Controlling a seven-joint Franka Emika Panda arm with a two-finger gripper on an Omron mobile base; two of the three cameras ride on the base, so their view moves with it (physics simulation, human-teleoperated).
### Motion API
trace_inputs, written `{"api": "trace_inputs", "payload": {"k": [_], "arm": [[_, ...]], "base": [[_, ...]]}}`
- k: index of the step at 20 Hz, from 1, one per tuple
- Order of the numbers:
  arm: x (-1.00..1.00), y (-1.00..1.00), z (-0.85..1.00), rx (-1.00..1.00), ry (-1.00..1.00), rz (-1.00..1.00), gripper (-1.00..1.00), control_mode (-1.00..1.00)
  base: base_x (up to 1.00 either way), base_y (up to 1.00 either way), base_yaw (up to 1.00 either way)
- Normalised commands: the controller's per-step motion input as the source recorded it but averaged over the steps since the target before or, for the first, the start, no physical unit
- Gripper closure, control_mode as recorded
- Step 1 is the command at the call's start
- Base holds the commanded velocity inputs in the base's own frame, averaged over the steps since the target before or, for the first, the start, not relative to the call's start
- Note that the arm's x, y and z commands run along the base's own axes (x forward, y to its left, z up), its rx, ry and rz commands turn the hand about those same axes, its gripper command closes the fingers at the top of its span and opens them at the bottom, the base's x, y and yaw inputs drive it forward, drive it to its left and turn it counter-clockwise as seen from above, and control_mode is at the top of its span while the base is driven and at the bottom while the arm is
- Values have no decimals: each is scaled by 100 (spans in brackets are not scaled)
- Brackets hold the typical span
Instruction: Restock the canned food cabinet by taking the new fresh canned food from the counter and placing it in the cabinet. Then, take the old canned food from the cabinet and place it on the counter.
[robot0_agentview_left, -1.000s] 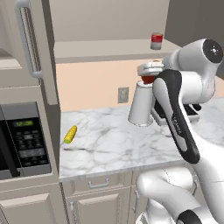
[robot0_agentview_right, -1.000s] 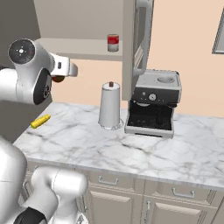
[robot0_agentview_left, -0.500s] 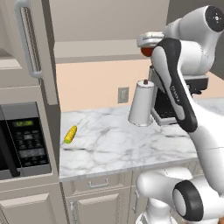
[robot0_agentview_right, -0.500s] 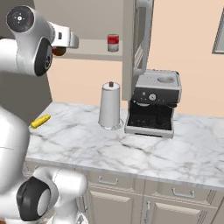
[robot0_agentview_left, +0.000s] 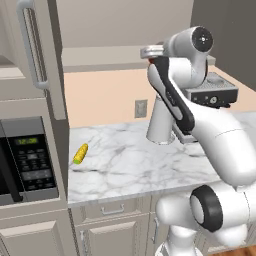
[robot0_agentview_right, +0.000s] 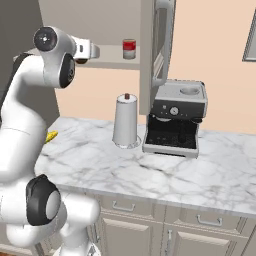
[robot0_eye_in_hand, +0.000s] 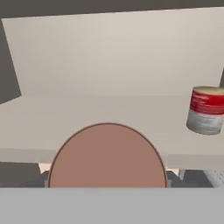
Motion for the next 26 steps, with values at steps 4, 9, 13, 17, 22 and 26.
{"api": "trace_inputs", "payload": {"k": [4, 9, 13, 17, 22, 26], "arm": [[94, 10, -1, -7, 27, -5, 100, -100], [46, -8, 21, 0, 8, -1, 100, -100], [21, -6, 12, 2, -5, 0, 100, -100], [80, 2, -29, -6, 0, 0, 100, -100], [66, 0, -57, -10, 1, 0, 100, -100], [44, 0, -18, -6, 1, 0, 100, -100]], "base": [[0, 0, 0], [0, 0, 0], [0, 0, 0], [0, 0, 0], [0, 0, 0], [0, 0, 0]]}}
